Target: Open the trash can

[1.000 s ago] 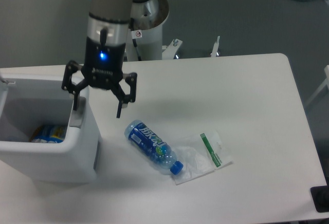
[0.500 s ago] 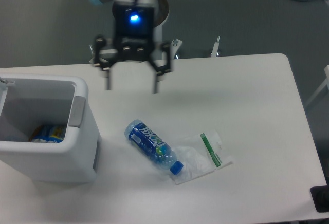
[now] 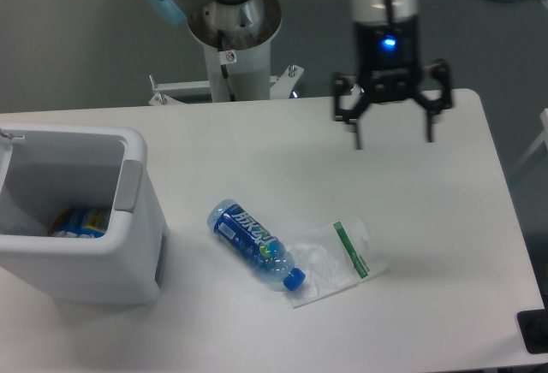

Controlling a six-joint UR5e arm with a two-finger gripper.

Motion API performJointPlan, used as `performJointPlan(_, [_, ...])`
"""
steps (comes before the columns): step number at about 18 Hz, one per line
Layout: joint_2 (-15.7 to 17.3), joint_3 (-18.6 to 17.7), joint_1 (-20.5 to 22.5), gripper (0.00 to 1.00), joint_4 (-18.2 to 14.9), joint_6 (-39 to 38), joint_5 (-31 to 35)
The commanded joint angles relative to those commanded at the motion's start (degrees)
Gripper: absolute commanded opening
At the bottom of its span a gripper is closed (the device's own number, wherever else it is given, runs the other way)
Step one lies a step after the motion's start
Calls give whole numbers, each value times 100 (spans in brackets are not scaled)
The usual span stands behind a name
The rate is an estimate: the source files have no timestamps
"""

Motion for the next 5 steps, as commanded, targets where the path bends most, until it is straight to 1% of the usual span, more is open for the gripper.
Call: performJointPlan(5, [-106,26,44,100,17,98,186])
